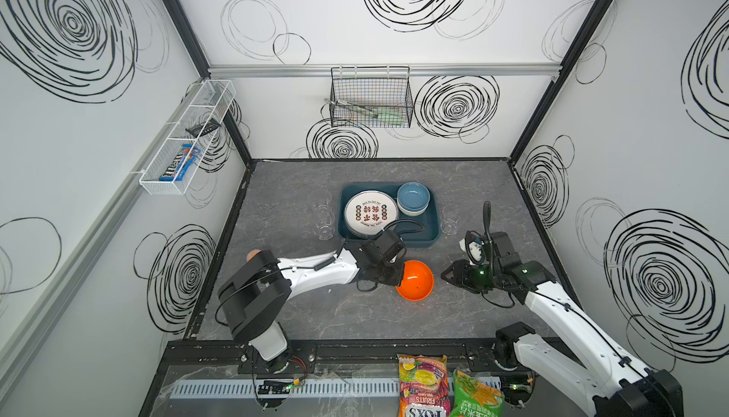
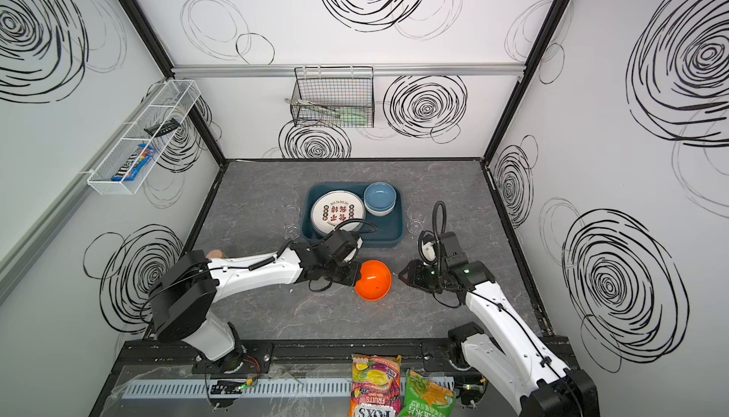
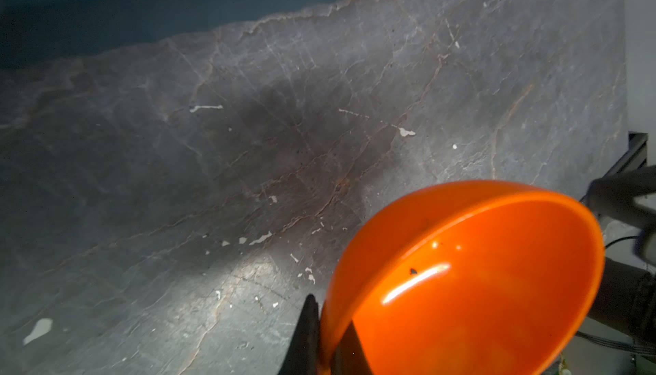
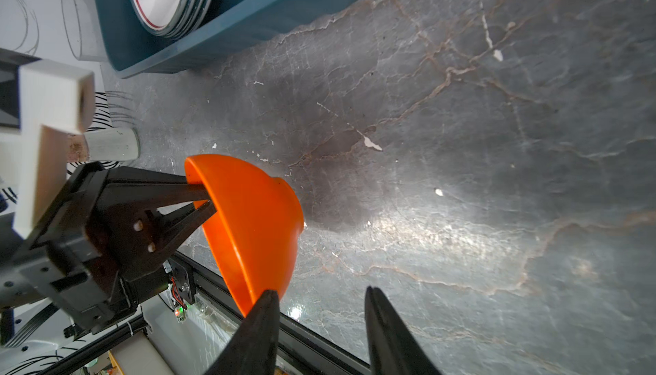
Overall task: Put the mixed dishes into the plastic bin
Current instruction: 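Pinch the orange bowl rim with the right gripper and tilt it up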
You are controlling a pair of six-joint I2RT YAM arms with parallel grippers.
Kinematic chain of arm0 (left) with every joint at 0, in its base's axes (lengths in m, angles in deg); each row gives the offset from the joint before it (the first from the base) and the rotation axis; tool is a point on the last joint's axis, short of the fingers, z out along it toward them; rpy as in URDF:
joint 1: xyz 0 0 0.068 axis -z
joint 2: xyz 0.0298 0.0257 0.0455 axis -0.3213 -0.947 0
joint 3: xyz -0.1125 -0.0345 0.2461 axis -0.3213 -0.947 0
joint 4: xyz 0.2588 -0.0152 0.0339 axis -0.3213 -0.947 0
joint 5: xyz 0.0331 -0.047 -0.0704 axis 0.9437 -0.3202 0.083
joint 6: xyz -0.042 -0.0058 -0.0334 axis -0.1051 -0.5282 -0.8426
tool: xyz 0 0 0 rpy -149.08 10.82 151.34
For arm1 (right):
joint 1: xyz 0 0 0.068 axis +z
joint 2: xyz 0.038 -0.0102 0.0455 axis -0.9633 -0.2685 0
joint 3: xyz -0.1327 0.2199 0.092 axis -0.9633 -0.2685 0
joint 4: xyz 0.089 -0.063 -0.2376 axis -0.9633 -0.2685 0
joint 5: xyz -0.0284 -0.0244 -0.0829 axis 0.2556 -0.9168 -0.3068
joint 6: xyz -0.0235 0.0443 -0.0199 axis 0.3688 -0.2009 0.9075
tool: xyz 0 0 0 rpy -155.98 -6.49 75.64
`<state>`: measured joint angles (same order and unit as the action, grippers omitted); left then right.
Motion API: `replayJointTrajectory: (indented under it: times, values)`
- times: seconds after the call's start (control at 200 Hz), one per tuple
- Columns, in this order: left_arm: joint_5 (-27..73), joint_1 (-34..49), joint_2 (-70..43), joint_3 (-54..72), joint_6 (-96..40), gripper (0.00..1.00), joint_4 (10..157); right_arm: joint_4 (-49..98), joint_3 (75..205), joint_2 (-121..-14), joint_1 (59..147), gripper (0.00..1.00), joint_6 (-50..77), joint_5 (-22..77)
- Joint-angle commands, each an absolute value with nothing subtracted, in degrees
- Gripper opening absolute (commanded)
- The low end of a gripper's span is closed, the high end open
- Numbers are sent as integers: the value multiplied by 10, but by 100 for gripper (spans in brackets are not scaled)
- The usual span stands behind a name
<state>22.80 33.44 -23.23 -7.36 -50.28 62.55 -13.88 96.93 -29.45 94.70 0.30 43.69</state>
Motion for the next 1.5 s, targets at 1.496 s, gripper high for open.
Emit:
replayJointTrajectory:
  times: [1.496]
  values:
    - [255,174,44,-139,-483,10,507,27,1256,-578,1188,45,-26,385]
